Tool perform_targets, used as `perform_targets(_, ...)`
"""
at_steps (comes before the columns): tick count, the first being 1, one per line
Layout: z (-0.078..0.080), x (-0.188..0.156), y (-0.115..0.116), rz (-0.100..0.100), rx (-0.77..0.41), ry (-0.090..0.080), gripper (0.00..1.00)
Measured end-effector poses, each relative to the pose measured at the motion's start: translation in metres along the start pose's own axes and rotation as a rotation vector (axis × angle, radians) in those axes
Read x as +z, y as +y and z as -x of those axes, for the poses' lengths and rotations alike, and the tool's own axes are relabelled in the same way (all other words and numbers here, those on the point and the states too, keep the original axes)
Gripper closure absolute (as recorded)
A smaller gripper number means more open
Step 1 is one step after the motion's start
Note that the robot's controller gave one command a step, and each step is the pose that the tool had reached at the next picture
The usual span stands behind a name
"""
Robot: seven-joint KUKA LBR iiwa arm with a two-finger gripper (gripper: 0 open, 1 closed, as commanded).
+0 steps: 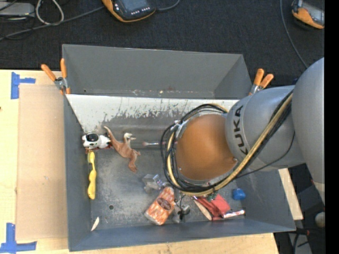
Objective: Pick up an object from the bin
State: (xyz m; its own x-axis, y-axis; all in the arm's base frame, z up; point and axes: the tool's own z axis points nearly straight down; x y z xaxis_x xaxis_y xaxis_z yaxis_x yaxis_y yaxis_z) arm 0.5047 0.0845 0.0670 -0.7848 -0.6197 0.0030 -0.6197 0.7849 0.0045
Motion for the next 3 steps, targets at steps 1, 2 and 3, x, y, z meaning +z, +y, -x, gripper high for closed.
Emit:
perform_targets(1,0.007,-0.002,0.021,0.0,-0.035,0.002,1.0)
perform_targets(2,0.007,-0.002,0.021,0.0,-0.033,0.002,1.0)
perform_targets(3,0.005,-0.027,0.023,0.003,-0.032,0.009,1.0)
